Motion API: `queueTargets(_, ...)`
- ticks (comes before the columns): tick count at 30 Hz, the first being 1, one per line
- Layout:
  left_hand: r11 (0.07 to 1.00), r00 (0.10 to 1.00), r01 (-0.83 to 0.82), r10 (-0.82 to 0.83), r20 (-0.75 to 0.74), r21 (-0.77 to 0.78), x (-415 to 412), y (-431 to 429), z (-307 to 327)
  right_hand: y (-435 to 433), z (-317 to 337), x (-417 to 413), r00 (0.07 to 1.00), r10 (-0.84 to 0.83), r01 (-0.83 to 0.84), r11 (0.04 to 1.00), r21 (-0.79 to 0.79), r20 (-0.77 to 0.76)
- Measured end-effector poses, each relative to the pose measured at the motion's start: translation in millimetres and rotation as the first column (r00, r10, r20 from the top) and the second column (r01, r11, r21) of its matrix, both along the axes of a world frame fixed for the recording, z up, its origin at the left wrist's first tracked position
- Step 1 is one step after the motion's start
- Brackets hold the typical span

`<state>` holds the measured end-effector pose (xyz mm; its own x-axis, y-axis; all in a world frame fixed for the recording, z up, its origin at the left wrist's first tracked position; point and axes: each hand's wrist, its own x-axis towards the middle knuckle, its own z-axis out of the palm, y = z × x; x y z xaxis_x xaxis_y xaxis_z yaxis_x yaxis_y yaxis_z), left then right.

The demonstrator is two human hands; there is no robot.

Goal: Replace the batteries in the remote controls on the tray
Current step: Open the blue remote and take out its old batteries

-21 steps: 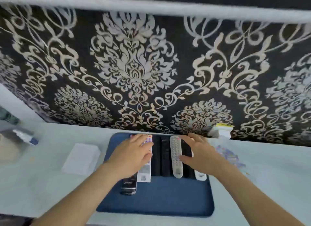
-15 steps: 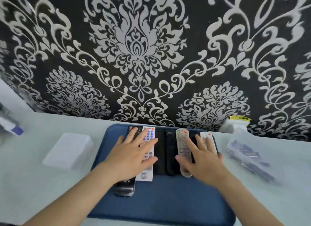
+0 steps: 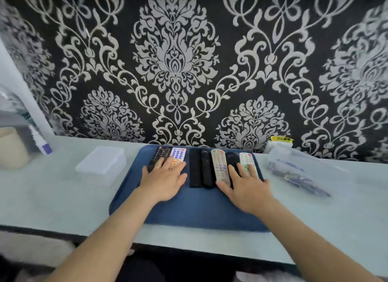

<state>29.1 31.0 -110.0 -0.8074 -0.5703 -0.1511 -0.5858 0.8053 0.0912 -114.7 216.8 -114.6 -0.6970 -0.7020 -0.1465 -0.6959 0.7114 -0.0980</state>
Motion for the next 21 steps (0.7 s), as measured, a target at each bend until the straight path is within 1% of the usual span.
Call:
queueTargets(2,0.999,0.999,-0.035,0.036,-0.039,0.037,-5,19,4,3,-1,5,0.999,0.025,-0.025,1.000,-0.009,-0.031)
queueTargets(4,0.998,0.994,0.024,-0.018,-0.103,0.057,-21,42,13,6,-5,11,0.991,0.110,-0.111,0.994,-0.004,-0.074)
queueTargets(6,0.993,0.985,0.084,-0.071,-0.159,0.078,-38,59,14,8,-8,12,0.981,0.176,-0.179,0.983,-0.030,-0.082)
queueTargets(9,0.991,0.990,0.088,-0.075,-0.123,0.103,-57,63,-4,10,-7,1,0.977,0.170,-0.187,0.972,-0.139,-0.128)
queueTargets(11,0.991,0.994,0.074,-0.064,-0.088,0.110,-61,59,-11,12,-4,-7,0.978,0.160,-0.181,0.969,-0.166,-0.131)
queueTargets(12,0.991,0.995,0.076,-0.068,-0.071,0.107,-67,53,-12,10,-4,-15,0.981,0.165,-0.181,0.969,-0.165,-0.105)
queueTargets(14,0.996,0.994,0.088,-0.087,-0.059,0.017,-63,49,-1,12,4,-22,0.983,0.183,-0.185,0.966,-0.181,-0.028)
queueTargets(15,0.995,0.993,0.081,-0.085,-0.079,-0.061,-62,46,3,12,6,-26,0.981,0.194,-0.184,0.960,-0.213,0.027)
queueTargets(16,0.988,0.989,0.061,-0.078,-0.122,-0.142,-61,45,6,13,8,-30,0.975,0.208,-0.182,0.950,-0.253,0.082)
queueTargets(17,0.981,0.979,0.041,-0.078,-0.188,-0.190,-64,45,6,13,7,-36,0.966,0.223,-0.176,0.941,-0.290,0.135)
queueTargets(18,0.982,0.963,0.045,-0.092,-0.253,-0.185,-67,47,5,12,7,-41,0.955,0.245,-0.185,0.931,-0.314,0.165)
queueTargets(19,0.988,0.950,0.088,-0.122,-0.287,-0.127,-72,52,3,11,7,-46,0.944,0.271,-0.200,0.923,-0.329,0.186)
queueTargets(20,0.987,0.945,0.153,-0.161,-0.284,-0.052,-76,58,1,10,5,-49,0.940,0.282,-0.203,0.914,-0.350,0.194)
queueTargets(21,0.978,0.949,0.208,-0.202,-0.244,0.000,-79,64,-1,8,4,-51,0.943,0.270,-0.184,0.910,-0.372,0.193)
